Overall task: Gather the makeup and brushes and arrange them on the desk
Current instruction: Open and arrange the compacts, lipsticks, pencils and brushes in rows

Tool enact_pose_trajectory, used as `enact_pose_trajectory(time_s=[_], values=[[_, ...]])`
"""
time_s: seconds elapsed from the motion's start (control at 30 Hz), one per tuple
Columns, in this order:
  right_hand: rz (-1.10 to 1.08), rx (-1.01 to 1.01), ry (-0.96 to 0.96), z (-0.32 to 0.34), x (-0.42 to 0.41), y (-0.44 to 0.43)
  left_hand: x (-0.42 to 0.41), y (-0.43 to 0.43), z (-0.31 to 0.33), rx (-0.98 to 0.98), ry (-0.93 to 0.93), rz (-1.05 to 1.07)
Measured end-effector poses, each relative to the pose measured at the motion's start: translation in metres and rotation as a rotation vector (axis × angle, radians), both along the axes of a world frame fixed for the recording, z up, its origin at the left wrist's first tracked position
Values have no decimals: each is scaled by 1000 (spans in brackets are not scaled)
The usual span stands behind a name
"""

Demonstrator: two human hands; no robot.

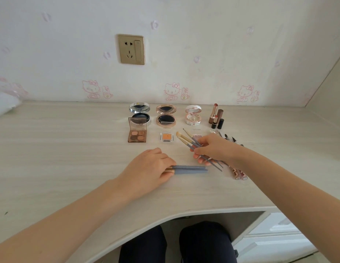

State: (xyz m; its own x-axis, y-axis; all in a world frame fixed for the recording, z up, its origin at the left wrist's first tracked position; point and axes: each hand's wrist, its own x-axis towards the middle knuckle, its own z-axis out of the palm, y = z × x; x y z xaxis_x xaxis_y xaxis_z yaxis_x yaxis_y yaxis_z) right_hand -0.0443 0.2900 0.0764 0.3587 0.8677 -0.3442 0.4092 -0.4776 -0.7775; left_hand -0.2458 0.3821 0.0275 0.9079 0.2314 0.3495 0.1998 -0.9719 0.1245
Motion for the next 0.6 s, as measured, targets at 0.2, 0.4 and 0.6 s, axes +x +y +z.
enact_pose_trajectory(time_s=[0.2,0.4,0.6], values=[[38,7,-31,-4,0,8,1,-12,-5,-154,-87,142],[187,-5,-214,-4,0,14,-20,3,-7,-240,-87,177],[411,12,-474,-3,-22,36,-31,8,-14,-257,-155,193]])
